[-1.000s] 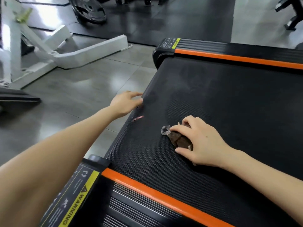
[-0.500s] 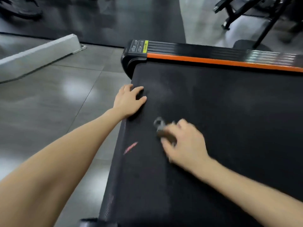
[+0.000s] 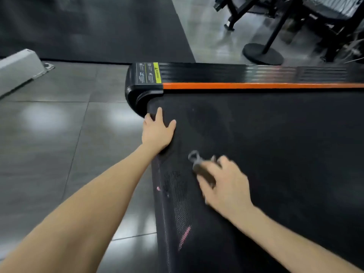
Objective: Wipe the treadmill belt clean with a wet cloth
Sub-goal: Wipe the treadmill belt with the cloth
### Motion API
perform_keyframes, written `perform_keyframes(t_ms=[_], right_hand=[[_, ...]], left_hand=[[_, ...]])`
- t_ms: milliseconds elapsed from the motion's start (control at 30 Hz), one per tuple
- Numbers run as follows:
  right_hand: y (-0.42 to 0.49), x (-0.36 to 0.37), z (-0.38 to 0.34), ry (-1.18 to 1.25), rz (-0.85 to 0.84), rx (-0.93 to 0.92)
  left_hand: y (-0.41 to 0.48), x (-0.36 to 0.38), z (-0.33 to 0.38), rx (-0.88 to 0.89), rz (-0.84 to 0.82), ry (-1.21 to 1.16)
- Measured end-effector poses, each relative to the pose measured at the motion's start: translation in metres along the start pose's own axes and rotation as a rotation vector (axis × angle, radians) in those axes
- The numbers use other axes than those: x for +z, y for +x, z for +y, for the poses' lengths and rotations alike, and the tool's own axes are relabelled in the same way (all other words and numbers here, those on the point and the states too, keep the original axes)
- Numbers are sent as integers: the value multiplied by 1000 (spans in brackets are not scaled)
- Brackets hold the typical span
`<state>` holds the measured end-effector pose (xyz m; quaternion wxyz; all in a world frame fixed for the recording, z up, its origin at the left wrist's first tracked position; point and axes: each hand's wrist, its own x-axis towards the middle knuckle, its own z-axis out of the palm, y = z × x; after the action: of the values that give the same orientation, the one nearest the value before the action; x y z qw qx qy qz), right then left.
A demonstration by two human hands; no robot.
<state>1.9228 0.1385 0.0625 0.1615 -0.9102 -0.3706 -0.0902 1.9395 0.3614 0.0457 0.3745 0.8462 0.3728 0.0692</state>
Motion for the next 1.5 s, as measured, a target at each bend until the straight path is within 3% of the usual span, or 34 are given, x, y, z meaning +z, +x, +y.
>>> perform_keyframes(t_ms=[133,167,300,400,467,567,633,867,933,1067,1200,1333,1500], right_hand=[[17,1,24,-35,-24,-109],[36,7,37,-98,8,-44],[122,24,88,-163,68,511],[160,33,79,-148,97,697],[163,38,56,-135,75,624],[131,45,26,-42,52,274],[126,42,34,-15,45,156],[204,58,52,-71,79,484],[192,54,43,-12,44,428],[123,42,17,59,10,126],[147,50,15,33,-13,159],[204,63,11,52,5,305],[139,52,12,42,26,129]], left_hand=[[8,8,6,-69,40,-31],[8,10,5,-72,56,-24],[10,16,1,-66,105,-34],[14,19,0,-69,139,-31],[14,21,0,-75,140,-24],[15,20,-1,-73,142,-23],[15,20,0,-82,140,-23],[13,19,3,-81,152,10],[13,19,3,-84,144,12],[13,18,3,-86,140,14],[12,17,5,-84,140,14],[12,17,5,-83,145,14],[13,17,4,-82,144,20]])
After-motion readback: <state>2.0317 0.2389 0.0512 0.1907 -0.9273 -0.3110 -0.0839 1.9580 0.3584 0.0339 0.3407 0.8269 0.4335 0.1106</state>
